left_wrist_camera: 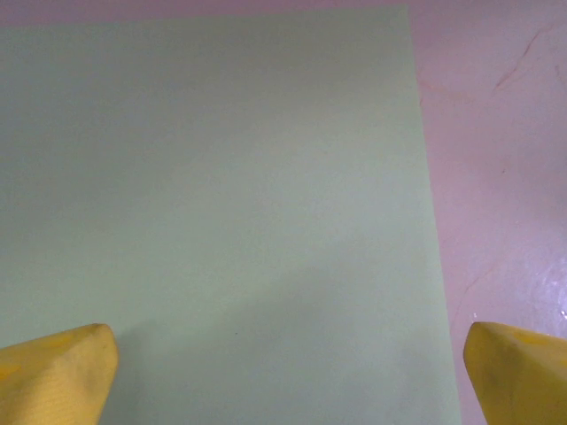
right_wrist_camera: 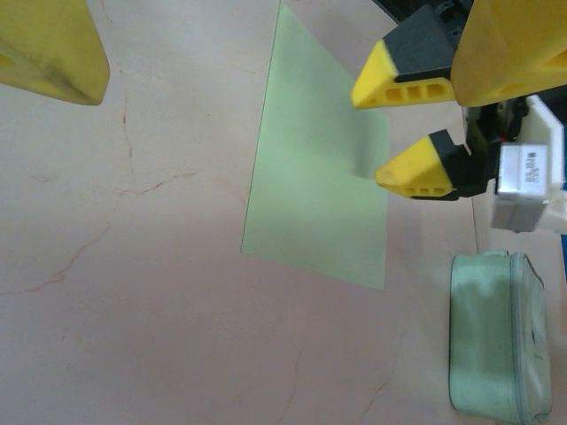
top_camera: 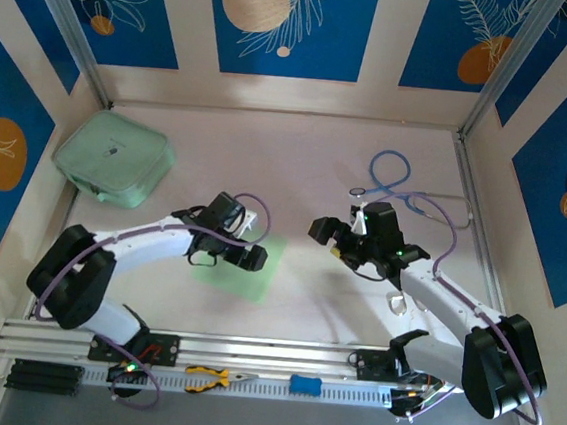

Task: Fold a paper plane with a square sheet of paper (pick it up from the middle)
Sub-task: Move the square sheet of paper to the center of the table.

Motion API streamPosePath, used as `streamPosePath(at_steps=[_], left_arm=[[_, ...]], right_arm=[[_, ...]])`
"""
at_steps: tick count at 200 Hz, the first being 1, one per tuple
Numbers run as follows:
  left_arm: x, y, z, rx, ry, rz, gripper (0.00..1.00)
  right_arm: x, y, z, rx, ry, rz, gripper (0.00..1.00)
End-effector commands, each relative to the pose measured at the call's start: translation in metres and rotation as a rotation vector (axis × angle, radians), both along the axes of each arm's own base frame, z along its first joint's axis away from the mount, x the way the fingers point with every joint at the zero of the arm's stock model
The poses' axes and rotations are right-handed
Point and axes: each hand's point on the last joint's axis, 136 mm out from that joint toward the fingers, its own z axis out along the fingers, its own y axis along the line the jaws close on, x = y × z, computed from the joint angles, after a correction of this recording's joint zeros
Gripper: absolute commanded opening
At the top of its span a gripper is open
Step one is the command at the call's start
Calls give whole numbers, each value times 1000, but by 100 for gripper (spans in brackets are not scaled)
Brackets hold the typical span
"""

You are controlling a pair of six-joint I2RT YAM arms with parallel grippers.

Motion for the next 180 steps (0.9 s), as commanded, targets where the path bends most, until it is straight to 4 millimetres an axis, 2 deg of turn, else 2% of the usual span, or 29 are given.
streamPosePath(at_steps=[1,48,65,79,114,144,180], left_arm=[[-2,-2,-4,19,53,-51,98],[-6,2,-25,65,146,0,93],[-6,4,-33,61,182,91,91],[-7,-6,-37,-8,229,160,86],[-8,-23,-45,-60,263,348,86],[-2,-46,-36,-100,232,432,85],[14,-42,-11,-28,78,425,87]], right_arm=[[0,3,9,4,-20,19,99],[0,1,6,1,-19,2,99],[0,0,4,-6,-8,-3,99],[0,-2,1,-13,-1,-19,99],[0,-9,-5,-28,21,-60,99],[-1,-16,-9,-37,34,-99,99],[2,-21,-3,-34,9,-102,99]])
